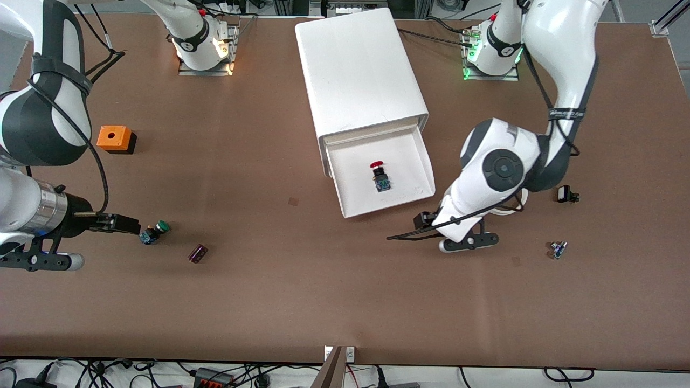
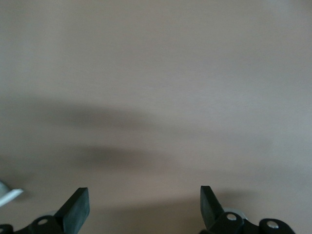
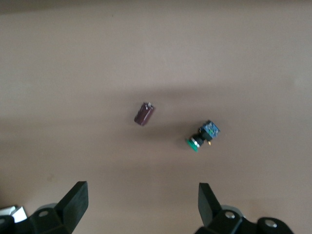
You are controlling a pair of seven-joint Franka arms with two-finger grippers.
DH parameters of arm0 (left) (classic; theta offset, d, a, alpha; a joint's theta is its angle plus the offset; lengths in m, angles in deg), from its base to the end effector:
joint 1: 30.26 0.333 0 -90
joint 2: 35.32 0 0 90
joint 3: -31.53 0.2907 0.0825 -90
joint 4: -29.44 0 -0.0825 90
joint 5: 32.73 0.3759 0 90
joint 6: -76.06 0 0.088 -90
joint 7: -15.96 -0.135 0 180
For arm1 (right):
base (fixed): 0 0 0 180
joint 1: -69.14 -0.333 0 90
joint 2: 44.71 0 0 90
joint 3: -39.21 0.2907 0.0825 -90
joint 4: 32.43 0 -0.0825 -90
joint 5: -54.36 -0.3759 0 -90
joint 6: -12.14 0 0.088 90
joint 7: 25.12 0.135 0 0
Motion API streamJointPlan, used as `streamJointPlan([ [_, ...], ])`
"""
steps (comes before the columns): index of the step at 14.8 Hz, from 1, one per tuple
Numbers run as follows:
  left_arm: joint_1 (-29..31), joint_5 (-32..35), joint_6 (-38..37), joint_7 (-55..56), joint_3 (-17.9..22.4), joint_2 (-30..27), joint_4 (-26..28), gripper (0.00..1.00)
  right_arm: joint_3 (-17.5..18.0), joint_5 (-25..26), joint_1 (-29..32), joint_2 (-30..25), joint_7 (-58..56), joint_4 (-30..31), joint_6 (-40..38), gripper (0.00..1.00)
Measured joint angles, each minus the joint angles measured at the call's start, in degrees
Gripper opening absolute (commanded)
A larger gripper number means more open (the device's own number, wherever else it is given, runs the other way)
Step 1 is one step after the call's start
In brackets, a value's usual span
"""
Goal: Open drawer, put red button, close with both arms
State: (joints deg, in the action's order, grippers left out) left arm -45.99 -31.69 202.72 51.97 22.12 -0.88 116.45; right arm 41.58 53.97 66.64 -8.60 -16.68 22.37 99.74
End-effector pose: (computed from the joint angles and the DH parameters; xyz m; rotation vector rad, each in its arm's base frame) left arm 0.6370 -0.2816 0.2784 3.0080 0.3208 0.0701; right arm 0.6932 0.0515 0.4562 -3.1137 0.1082 0.0943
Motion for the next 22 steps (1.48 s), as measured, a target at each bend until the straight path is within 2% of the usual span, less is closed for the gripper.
streamJointPlan([
  [3, -3.31, 0.00, 5.29, 3.52, -0.07, 2.49, -0.01, 1.00, -1.04, 0.21, 0.82, -5.36, 0.23, 5.86, -0.51, 1.00],
  [7, -5.93, 0.00, 5.86, 5.44, -0.18, 3.65, 0.01, 1.00, -1.19, 0.22, 4.50, -14.39, -0.88, 14.27, -0.50, 1.00],
  [10, -8.05, -0.02, 0.69, 7.76, -1.69, 3.66, -0.08, 1.00, -1.20, 0.59, 6.15, -19.26, -5.34, 18.26, -0.48, 1.00],
  [15, -9.03, -0.02, -6.02, 10.66, -4.05, 3.63, -0.10, 1.00, -1.09, 2.15, 6.23, -22.60, -7.85, 21.31, -1.13, 1.00],
  [18, -9.01, -0.02, -9.64, 11.33, -6.03, 3.62, -0.11, 1.00, -1.06, 2.24, 6.22, -26.23, -8.84, 28.29, 3.87, 1.00],
  [22, -8.98, -0.39, -14.85, 14.65, -9.07, 3.61, -0.12, 1.00, -0.97, 2.64, 6.20, -30.99, -10.47, 35.66, 6.30, 1.00],
])
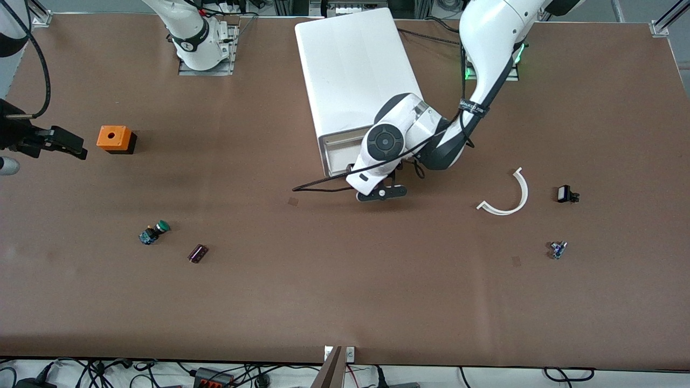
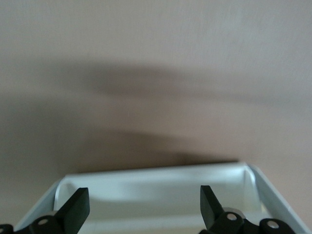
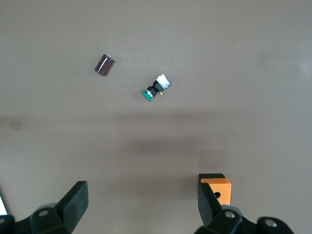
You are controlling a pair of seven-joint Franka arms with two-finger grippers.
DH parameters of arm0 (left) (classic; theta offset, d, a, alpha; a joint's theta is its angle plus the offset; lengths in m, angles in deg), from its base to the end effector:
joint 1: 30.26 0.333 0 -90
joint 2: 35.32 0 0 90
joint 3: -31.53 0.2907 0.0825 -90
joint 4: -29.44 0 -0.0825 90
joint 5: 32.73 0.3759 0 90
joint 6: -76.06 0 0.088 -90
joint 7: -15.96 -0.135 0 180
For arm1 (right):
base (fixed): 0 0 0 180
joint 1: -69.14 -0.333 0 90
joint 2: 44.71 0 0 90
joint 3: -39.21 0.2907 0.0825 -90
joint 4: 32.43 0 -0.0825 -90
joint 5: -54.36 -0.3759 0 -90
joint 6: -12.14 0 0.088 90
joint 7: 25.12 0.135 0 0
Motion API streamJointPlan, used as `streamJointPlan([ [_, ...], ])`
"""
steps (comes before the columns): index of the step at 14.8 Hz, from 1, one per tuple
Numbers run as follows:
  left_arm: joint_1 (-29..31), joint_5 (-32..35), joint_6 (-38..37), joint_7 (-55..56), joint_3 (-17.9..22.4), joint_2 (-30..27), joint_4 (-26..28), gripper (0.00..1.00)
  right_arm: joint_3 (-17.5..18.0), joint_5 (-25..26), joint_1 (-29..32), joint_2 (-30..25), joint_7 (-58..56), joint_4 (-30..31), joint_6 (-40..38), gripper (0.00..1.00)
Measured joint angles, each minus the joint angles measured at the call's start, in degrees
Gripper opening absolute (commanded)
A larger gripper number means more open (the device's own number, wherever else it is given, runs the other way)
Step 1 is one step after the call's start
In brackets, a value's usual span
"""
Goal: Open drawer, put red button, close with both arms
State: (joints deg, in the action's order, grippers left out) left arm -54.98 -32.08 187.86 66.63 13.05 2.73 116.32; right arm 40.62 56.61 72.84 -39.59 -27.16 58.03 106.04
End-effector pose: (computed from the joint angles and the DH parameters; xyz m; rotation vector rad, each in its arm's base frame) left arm 0.4953 -0.4328 0.2306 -3.0890 -0.2634 0.4283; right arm 0.5736 -0.0285 0.5233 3.1054 -0.0018 -0.0476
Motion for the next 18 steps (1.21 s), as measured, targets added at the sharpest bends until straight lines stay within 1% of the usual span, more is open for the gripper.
streamJointPlan([
  [3, -0.06, -1.30, -3.05, 0.92, -1.35, 0.00, 0.02, 1.00, 0.00, 0.02, 0.00, -1.00, -0.58, 1.90, 1.34, 1.00],
  [7, -0.05, -2.35, -3.95, 2.05, -1.96, 0.00, 0.04, 1.00, 0.37, 0.02, -0.12, -0.99, -0.82, 2.27, 1.82, 1.00],
  [14, 0.00, -2.14, -4.72, 2.33, -2.12, 0.01, -0.12, 1.00, 0.19, 0.02, -0.03, -1.07, -0.82, 1.99, 2.29, 1.00],
  [16, 0.56, 0.85, -4.71, 2.14, -2.01, -0.05, -1.75, 1.00, 0.15, 0.02, -0.03, -1.07, -0.83, 1.99, 2.06, 1.00],
  [18, 2.77, 5.33, -4.79, 0.54, -1.87, -0.57, -4.78, 1.00, 0.14, 0.02, -0.03, -1.07, -0.83, 1.99, 1.48, 1.00],
])
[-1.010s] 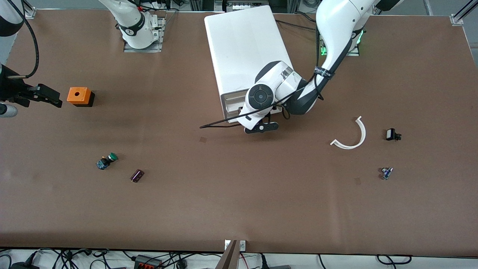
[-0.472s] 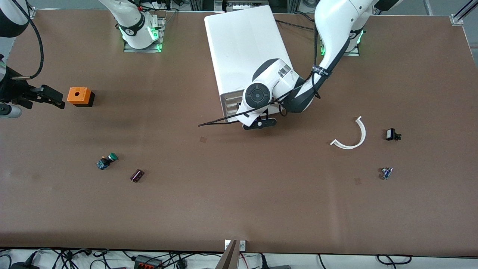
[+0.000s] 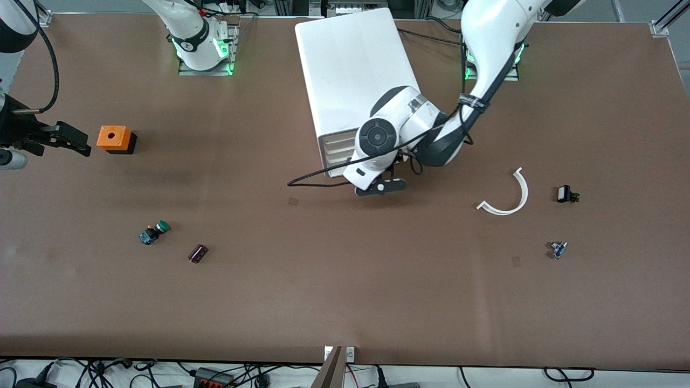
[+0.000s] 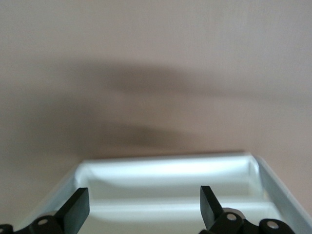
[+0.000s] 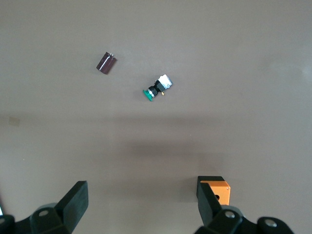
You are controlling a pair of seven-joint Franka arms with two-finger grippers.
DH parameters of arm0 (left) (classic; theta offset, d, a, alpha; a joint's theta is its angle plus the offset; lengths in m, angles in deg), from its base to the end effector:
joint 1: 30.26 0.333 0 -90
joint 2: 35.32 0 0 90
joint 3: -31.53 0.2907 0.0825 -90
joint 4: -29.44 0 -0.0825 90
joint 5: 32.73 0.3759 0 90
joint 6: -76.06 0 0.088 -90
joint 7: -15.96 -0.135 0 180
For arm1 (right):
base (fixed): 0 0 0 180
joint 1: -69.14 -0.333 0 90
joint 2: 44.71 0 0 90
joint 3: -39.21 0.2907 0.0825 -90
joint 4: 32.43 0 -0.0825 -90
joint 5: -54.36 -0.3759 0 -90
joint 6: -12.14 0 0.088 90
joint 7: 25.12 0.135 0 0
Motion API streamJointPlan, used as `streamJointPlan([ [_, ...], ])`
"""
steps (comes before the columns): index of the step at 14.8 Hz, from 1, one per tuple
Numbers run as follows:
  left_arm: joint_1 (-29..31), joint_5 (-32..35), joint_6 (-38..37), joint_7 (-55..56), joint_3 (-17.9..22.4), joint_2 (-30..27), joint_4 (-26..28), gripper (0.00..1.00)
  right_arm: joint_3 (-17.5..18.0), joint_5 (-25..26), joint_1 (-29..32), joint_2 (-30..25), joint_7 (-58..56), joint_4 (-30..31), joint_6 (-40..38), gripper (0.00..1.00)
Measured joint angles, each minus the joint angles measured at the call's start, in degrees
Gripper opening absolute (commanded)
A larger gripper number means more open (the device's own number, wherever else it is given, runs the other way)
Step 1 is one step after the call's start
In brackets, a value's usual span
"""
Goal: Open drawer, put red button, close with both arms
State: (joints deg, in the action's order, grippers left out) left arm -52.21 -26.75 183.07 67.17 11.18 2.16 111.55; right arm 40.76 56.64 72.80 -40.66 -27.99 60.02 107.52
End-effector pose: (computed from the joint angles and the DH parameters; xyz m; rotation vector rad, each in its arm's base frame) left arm 0.5229 -0.4173 0.2689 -3.0671 -0.2528 0.3271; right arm 0.5704 -0.0264 0.5200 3.1045 0.0269 -0.0328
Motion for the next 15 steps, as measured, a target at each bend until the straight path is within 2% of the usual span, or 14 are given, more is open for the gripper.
streamJointPlan([
  [2, 3.87, 2.56, -0.30, -2.81, 0.08, -1.48, -2.19, 1.00, -0.03, 0.00, 0.03, 0.00, 0.00, 0.00, -0.15, 1.00],
  [6, 14.32, 4.49, -3.86, -13.22, 0.21, -6.48, -3.28, 1.00, -0.24, 0.00, 0.04, -0.12, 0.00, -0.01, -0.17, 1.00],
  [10, 22.41, 4.30, -10.20, -30.00, 0.18, -13.53, -3.80, 1.00, -0.66, 0.00, 0.02, -0.19, 0.00, -0.02, -0.23, 1.00],
  [12, 24.76, 1.28, -13.62, -35.36, 0.58, -17.76, -3.17, 1.00, -0.76, 0.00, 0.02, -0.20, 0.00, -0.02, -0.26, 1.00],
  [15, 25.48, -5.65, -14.95, -43.44, 7.00, -25.95, 2.48, 1.00, -0.82, 0.00, 0.01, -0.21, 0.00, -0.02, -1.33, 1.00],
])
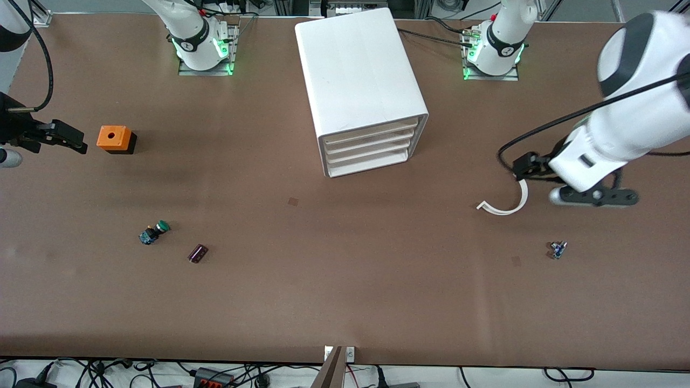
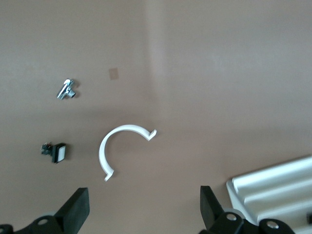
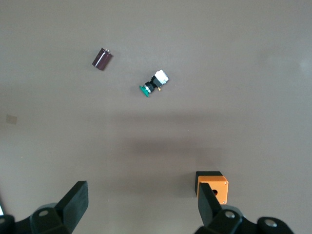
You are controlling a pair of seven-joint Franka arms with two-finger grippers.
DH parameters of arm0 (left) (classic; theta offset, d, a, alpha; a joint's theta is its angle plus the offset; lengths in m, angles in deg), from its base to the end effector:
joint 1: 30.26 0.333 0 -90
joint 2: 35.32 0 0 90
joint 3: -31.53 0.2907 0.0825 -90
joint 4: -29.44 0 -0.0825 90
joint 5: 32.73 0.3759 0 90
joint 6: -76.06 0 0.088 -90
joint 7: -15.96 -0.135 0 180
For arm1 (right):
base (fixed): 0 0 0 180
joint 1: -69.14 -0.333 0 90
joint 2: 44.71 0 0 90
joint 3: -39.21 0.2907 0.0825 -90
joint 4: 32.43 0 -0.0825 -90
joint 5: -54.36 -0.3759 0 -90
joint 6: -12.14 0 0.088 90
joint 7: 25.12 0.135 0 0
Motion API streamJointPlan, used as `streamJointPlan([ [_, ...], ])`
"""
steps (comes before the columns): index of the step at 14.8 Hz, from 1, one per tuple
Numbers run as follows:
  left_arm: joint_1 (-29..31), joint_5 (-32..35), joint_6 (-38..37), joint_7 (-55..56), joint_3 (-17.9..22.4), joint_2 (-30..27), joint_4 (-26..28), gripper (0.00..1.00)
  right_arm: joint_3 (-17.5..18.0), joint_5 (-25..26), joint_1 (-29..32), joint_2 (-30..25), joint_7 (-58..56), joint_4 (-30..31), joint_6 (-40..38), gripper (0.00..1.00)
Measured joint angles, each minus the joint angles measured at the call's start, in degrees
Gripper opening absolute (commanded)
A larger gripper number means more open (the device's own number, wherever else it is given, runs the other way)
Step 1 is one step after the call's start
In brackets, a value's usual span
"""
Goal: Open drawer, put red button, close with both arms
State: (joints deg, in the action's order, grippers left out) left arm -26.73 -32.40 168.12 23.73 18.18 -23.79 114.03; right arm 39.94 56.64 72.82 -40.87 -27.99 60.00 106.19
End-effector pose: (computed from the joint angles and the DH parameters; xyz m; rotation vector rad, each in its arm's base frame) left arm 0.5919 -0.0908 0.5054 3.1091 -0.0515 -0.1103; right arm 0.5661 -0.0345 0.5203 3.1042 0.0034 -0.0631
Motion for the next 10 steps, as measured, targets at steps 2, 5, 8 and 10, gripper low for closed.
streamJointPlan([
  [2, -0.28, -4.12, 0.03, -3.51, 5.23, -5.42, 5.36, 1.00, 0.00, 0.00, -0.06, 0.00, 0.04, 0.00, -0.49, 1.00],
  [5, -1.39, -4.28, 2.69, -8.23, 10.04, -10.12, 10.88, 1.00, 0.00, 0.00, -0.10, -0.01, 1.15, 0.00, -0.57, 1.00],
  [8, -2.26, -1.89, 4.48, -8.66, 10.26, -11.95, 13.62, 1.00, 0.00, 0.00, -0.11, -0.03, 1.30, 0.12, -0.73, 1.00],
  [10, -2.72, -1.65, 4.72, -8.65, 10.26, -12.67, 14.88, 1.00, 0.00, 0.00, -0.11, -0.36, 1.30, 0.90, -0.56, 1.00],
])
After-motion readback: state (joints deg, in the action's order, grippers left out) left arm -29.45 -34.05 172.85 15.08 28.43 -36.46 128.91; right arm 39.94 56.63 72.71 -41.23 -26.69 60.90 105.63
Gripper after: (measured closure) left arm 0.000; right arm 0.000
